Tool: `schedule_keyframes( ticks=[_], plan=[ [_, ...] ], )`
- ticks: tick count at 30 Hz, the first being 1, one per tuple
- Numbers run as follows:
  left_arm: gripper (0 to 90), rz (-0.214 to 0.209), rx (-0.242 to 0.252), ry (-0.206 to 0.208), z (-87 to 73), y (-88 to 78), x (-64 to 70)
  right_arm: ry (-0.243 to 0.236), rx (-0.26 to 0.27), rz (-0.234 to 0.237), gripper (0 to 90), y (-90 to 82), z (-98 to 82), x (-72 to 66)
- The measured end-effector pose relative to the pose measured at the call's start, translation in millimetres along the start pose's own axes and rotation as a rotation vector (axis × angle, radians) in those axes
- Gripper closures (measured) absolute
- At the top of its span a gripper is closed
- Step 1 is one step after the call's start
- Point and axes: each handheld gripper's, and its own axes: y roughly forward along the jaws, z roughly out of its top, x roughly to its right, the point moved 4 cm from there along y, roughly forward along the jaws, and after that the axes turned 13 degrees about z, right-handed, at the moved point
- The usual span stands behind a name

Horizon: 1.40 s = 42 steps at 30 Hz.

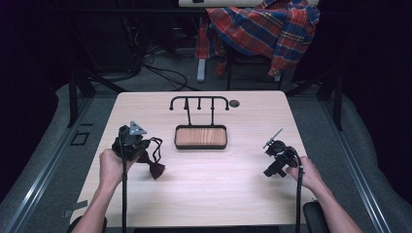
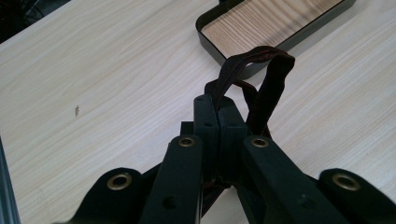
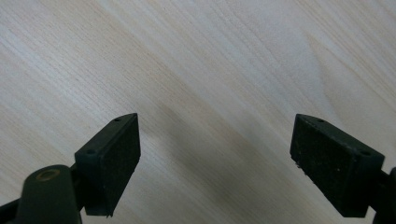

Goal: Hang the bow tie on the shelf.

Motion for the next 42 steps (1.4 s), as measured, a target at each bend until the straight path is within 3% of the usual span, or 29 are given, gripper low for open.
schedule_keyframes(
  ticks=[5,8,9,12,15,16,18,19,20,21,22,27,28,30,35,36,41,42],
  plan=[
    [89.2,0.004,0.000,-0.007,2.5,1.0,-3.6,-0.024,-0.062,-0.003,15.9,-4.0,0.3,1.2],
    [89.1,-0.007,-0.002,-0.015,5.3,2.3,-6.5,-0.016,-0.046,-0.001,15.9,-3.0,-0.1,0.8],
    [89.1,-0.010,-0.005,-0.013,7.2,2.3,-7.9,0.004,-0.005,0.002,15.9,-0.1,-0.4,-0.4],
    [89.1,-0.006,0.001,-0.014,10.0,2.1,-9.2,0.002,-0.014,0.004,15.9,0.0,-0.8,0.3],
    [89.2,-0.003,0.012,-0.015,15.0,0.4,-11.9,-0.020,-0.061,-0.004,16.0,-2.9,-0.8,1.8],
    [89.1,-0.001,0.017,-0.016,17.7,-1.0,-13.1,-0.004,-0.028,-0.001,15.9,-0.7,-1.0,0.5],
    [89.1,0.001,0.020,-0.014,18.7,-1.9,-13.5,-0.008,-0.037,-0.002,15.9,-1.4,-1.0,0.8],
    [89.1,0.002,0.022,-0.014,19.3,-2.9,-13.3,0.007,-0.012,-0.001,15.9,0.4,-1.4,-0.1],
    [89.1,0.004,0.024,-0.013,19.8,-3.8,-13.2,-0.003,-0.047,0.002,15.9,-2.4,-1.7,0.7],
    [89.1,0.004,0.025,-0.010,20.2,-4.8,-13.3,-0.003,-0.047,0.002,15.9,-2.4,-1.7,0.7],
    [89.1,0.004,0.025,-0.009,20.5,-5.4,-13.3,0.010,-0.026,-0.001,15.9,-1.1,-1.9,-0.1],
    [89.2,0.007,0.028,-0.010,22.8,-7.8,-15.8,0.003,-0.038,0.004,15.9,-2.0,-2.1,0.3],
    [89.2,0.011,0.032,-0.014,23.6,-8.5,-16.4,0.012,-0.009,-0.006,15.9,-0.5,-2.5,0.5],
    [89.2,0.014,0.033,-0.012,24.0,-8.7,-16.9,-0.028,-0.078,-0.016,15.9,-5.8,-2.4,3.6],
    [89.1,0.012,0.035,-0.014,27.1,-10.3,-18.6,0.016,0.006,-0.004,15.9,0.2,-2.5,0.0],
    [89.2,0.011,0.036,-0.015,28.2,-10.4,-18.6,-0.003,-0.033,-0.007,15.9,-2.3,-2.4,0.9],
    [89.1,0.007,0.032,0.002,35.8,-10.2,-19.2,-0.015,-0.049,-0.012,15.9,-3.6,-2.6,1.9],
    [89.1,0.010,0.031,0.011,39.3,-10.0,-19.2,-0.004,-0.033,-0.008,15.9,-2.4,-2.8,1.1]
  ],
)
